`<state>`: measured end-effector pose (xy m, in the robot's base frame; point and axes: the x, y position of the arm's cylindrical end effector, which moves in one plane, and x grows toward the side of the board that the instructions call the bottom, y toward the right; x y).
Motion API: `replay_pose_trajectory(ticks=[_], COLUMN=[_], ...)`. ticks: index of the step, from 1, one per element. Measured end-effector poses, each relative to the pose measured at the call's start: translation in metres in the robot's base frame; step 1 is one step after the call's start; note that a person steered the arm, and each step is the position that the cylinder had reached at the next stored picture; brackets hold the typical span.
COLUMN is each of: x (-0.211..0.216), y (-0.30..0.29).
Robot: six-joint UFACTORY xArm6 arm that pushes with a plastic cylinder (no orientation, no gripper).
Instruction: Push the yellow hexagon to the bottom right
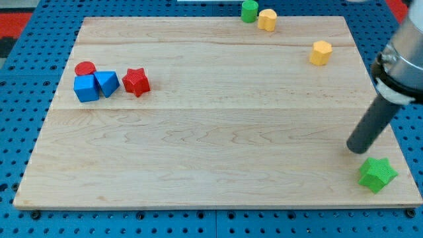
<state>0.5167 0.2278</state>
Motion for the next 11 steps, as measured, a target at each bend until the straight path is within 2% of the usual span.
replay_pose_trajectory(ticks=[1, 2, 3, 4, 5, 6, 7, 8, 10, 11], x=[-0.065, -0.152, -0.216, -0.231, -0.222, -0.165, -0.158, -0.106, -0.08, -0.033], y=[0.064, 0.071, 0.06, 0.004, -0.044, -0.053, -0.045, -0.034, -0.045, -0.046])
